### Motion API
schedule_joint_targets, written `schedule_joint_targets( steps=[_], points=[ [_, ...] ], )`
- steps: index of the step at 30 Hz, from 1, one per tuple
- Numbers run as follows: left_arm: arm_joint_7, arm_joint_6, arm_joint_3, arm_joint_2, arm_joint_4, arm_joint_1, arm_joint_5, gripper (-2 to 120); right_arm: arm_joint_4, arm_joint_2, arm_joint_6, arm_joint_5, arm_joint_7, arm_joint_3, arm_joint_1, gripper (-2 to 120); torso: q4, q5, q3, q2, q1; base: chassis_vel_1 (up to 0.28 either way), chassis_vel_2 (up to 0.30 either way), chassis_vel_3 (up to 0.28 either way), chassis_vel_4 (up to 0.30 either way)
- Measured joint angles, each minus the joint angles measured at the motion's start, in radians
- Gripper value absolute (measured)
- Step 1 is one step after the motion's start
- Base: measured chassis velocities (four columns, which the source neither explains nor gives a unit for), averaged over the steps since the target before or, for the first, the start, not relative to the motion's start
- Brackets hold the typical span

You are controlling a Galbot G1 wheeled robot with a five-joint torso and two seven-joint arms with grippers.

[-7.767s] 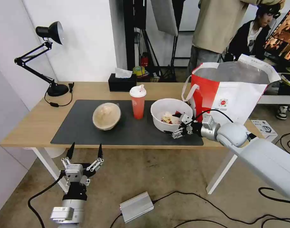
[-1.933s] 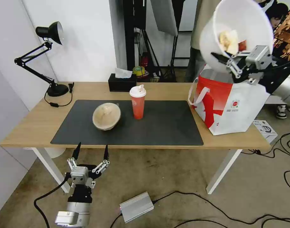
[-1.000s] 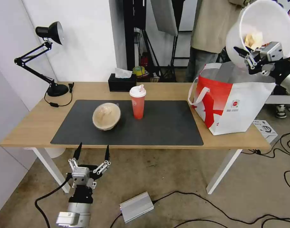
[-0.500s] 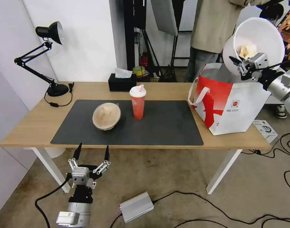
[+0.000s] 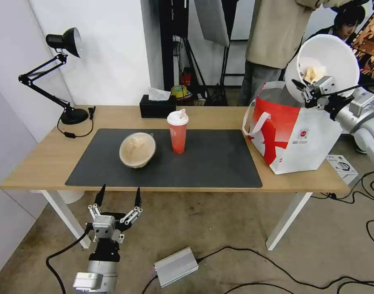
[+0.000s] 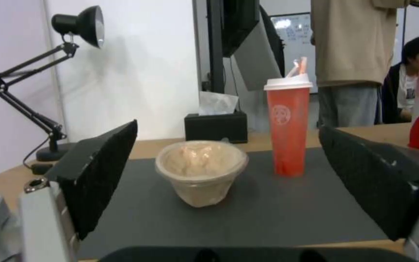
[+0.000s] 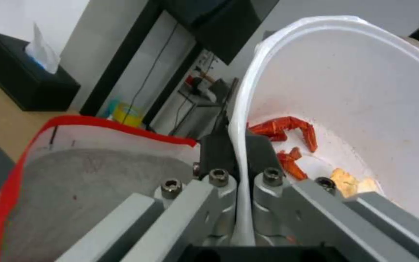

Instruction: Pick up the trash from the table and place it into the takeout bag.

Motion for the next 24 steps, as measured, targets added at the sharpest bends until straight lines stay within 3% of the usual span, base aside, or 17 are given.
schedule_joint_targets(
  steps=[24],
  points=[
    [0.003, -0.011, 0.007, -0.011, 0.024, -0.003, 0.001, 100, -0.096, 0.053, 0.02, -0.023, -0.005, -0.043, 0.059, 0, 0.0, 0.0, 0.0, 0.0, 0.0, 0.0, 0.0, 0.0, 0.0]
  ],
)
